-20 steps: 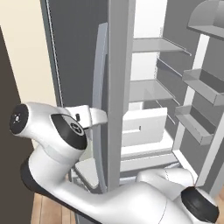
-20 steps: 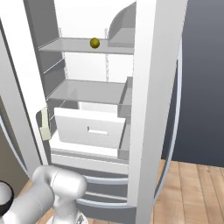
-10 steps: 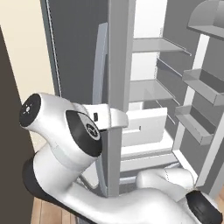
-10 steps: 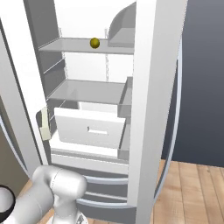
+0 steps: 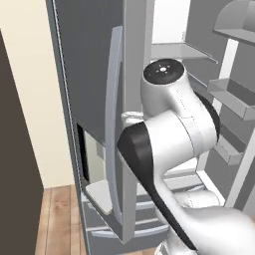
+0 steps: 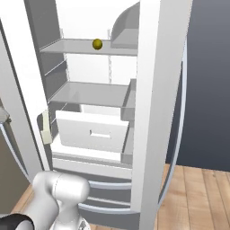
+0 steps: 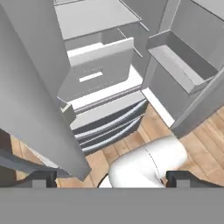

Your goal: Retrieve a lemon from the fridge and place it on the cutting board with the fish.

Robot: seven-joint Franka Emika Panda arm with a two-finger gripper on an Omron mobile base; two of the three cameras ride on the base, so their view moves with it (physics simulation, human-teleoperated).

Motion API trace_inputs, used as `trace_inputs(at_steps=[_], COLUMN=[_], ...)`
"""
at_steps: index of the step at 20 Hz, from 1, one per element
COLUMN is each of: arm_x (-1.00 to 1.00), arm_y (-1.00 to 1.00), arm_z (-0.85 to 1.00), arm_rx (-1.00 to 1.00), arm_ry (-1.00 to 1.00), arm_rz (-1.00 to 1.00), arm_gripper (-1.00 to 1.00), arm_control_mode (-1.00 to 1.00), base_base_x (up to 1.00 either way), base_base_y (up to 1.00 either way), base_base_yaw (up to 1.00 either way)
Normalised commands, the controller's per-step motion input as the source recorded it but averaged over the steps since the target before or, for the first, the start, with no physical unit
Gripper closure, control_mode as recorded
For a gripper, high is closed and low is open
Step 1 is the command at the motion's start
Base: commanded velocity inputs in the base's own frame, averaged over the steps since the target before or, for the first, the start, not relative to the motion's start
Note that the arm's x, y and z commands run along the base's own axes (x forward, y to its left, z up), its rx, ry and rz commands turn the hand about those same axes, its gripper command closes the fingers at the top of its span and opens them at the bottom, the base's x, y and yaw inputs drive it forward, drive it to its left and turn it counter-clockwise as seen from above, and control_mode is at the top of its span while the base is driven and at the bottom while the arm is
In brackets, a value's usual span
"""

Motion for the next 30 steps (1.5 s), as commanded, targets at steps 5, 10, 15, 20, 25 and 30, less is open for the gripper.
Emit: trace_inputs(at_steps=[5,10,15,20,25,30], arm_x=[0.76,0.85,0.71,0.27,0.16,0.02], arm_y=[-0.84,-0.36,0.0,0.32,0.38,0.33], arm_z=[-0.21,-0.2,-0.06,0.0,0.0,0.0], arm_rx=[0.69,0.6,0.25,0.0,0.0,0.0], arm_ry=[0.01,0.01,0.02,0.0,-0.01,-0.02], arm_rz=[0.0,0.03,0.11,0.12,0.12,0.1], arm_gripper=[-1.0,-1.0,-1.0,-1.0,-1.0,-1.0], arm_control_mode=[-1.0,-1.0,-1.0,-1.0,-1.0,-1.0], base_base_x=[0.0,0.0,0.0,0.0,0.0,0.0], base_base_y=[0.0,0.0,0.0,0.0,0.0,0.0], base_base_yaw=[0.0,0.0,0.0,0.0,0.0,0.0])
